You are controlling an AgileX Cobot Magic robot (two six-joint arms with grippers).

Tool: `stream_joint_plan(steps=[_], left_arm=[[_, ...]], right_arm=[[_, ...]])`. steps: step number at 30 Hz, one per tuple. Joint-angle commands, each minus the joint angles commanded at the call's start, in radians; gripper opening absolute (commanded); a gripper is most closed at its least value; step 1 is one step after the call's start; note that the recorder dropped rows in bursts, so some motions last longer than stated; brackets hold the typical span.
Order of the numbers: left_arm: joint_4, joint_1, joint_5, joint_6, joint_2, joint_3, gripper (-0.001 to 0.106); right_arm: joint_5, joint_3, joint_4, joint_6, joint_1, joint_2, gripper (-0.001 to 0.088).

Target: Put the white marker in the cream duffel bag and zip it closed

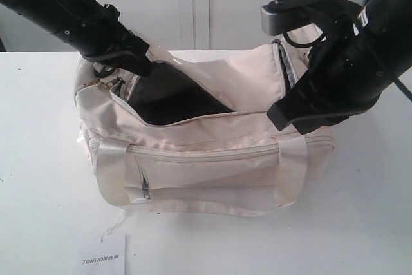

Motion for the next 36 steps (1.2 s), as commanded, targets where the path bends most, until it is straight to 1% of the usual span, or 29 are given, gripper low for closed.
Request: stream_joint_plan(steps=[3, 6, 11, 12, 14, 19, 22, 24, 31, 36], left_arm=[[0.006, 0.0, 0.054, 0.002, 0.0, 0.0, 0.0], [0.006, 0.0, 0.089, 0.048, 0.0, 0.0, 0.0], [0.008, 0.0, 0.091, 0.057, 0.0, 0.0, 0.0], [0.008, 0.0, 0.089, 0.057, 0.0, 0.0, 0.003], [0.008, 0.0, 0.089, 0.062, 0.0, 0.0, 0.011], [0.008, 0.0, 0.089, 0.06, 0.0, 0.0, 0.045], [0.008, 0.0, 0.089, 0.06, 0.0, 0.0, 0.055], [0.008, 0.0, 0.089, 0.06, 0.0, 0.0, 0.057], [0.0, 0.0, 0.074, 0.06, -0.023, -0.002, 0.057], [0.009, 0.0, 0.061, 0.058, -0.064, -0.044, 0.056]], right_arm=[[-0.003, 0.0, 0.0, 0.0, 0.0, 0.0, 0.0], [-0.003, 0.0, 0.0, 0.0, 0.0, 0.0, 0.0], [-0.005, 0.0, 0.0, 0.0, 0.0, 0.0, 0.0], [-0.005, 0.0, 0.0, 0.0, 0.0, 0.0, 0.0], [-0.005, 0.0, 0.0, 0.0, 0.0, 0.0, 0.0], [-0.005, 0.0, 0.0, 0.0, 0.0, 0.0, 0.0], [-0.005, 0.0, 0.0, 0.0, 0.0, 0.0, 0.0], [-0.005, 0.0, 0.0, 0.0, 0.0, 0.0, 0.0], [-0.005, 0.0, 0.0, 0.0, 0.0, 0.0, 0.0], [-0.005, 0.0, 0.0, 0.0, 0.0, 0.0, 0.0]])
